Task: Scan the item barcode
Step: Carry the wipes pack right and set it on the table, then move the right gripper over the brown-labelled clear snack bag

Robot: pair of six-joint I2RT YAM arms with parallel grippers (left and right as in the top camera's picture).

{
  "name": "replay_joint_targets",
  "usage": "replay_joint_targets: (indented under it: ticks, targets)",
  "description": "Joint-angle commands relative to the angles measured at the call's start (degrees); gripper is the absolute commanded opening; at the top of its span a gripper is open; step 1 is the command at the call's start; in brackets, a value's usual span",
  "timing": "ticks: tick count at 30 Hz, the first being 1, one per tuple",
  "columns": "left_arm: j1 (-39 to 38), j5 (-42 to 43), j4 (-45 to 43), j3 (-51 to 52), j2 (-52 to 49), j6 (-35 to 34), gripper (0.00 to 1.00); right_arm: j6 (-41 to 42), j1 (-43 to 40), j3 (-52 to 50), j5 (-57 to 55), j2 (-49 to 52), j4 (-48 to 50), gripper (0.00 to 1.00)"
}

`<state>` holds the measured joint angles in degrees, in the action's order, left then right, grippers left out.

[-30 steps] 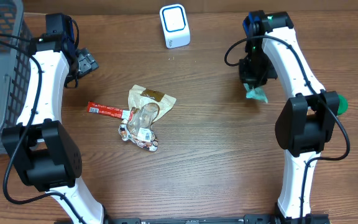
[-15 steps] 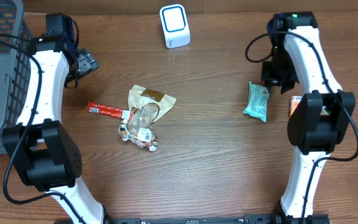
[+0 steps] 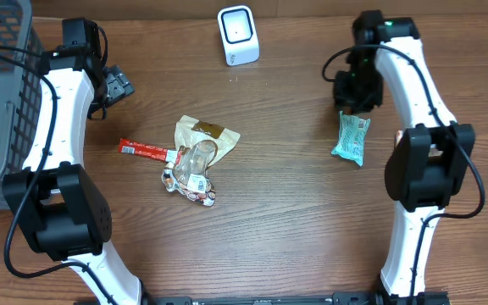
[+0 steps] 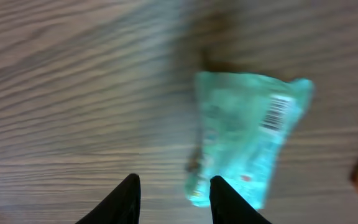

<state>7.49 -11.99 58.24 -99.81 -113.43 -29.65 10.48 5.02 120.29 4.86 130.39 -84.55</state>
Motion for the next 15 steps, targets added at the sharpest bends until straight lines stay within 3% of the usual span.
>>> replay_joint_targets:
  ticks: [1, 15]
  targets:
    - [-0.4, 0.2, 0.0, -1.3, 0.3, -0.4, 1.00, 0.2, 3.3, -0.3, 1.3, -2.4, 1.7, 0.37]
    - [-0.4, 0.2, 0.0, -1.3, 0.3, -0.4, 1.00, 0.2, 8.9, -0.5, 1.2, -2.3, 6.5, 0.29]
